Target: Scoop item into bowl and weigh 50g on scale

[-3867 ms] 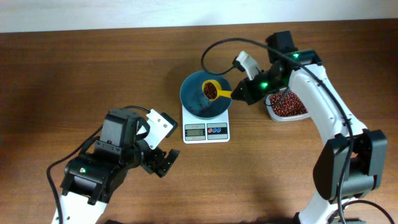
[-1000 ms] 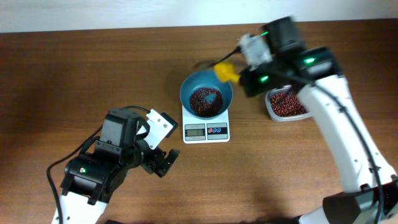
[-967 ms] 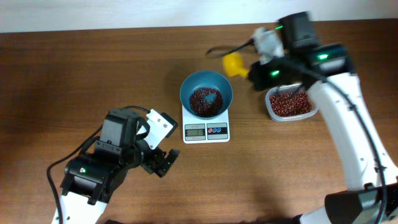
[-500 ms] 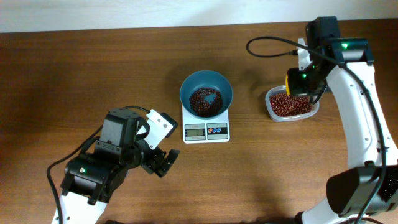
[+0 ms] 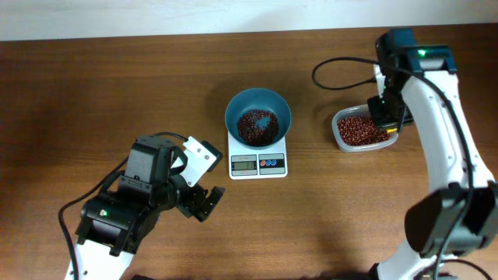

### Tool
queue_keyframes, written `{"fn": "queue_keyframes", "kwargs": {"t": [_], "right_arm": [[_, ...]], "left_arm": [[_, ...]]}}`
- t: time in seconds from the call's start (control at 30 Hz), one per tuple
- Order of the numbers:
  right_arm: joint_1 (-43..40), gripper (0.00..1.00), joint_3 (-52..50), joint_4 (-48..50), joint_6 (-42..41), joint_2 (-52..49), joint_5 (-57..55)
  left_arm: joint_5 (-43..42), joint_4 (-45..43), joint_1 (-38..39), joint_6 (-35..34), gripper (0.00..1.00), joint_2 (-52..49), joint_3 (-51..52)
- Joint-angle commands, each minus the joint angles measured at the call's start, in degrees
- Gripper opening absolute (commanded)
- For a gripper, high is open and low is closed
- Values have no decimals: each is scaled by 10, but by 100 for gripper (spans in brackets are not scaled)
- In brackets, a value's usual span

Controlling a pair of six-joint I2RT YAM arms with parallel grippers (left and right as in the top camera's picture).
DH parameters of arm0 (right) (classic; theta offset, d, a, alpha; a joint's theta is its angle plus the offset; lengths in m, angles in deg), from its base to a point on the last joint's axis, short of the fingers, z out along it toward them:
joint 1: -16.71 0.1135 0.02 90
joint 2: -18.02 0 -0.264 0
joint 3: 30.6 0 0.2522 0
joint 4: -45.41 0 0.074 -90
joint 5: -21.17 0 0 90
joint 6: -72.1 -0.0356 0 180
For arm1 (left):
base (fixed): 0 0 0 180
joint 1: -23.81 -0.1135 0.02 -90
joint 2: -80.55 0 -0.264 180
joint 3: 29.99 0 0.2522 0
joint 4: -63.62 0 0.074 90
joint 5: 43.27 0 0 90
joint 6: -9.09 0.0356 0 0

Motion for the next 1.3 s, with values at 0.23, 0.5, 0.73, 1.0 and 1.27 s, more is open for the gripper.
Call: {"fn": "queue_keyframes", "kwargs": {"t": [0.23,0.5,0.73,1.0,1.27], "right_arm": [[-4,4,-7,14,10,-39,-90],[13,4,-7,45,14,-52,-90],[23,4,-9,47,18,-56,-42],[33,4,-20,44,18,-59,4],[33,4,-77,54,19,-59,119]], "left_arm": [[-8,-1,2,11,99,0,-1],[-8,-1,2,11,99,0,-1],[-8,-1,2,11,99,0,-1],[-8,-1,2,11,99,0,-1],[-8,-1,2,11,99,0,-1]]}}
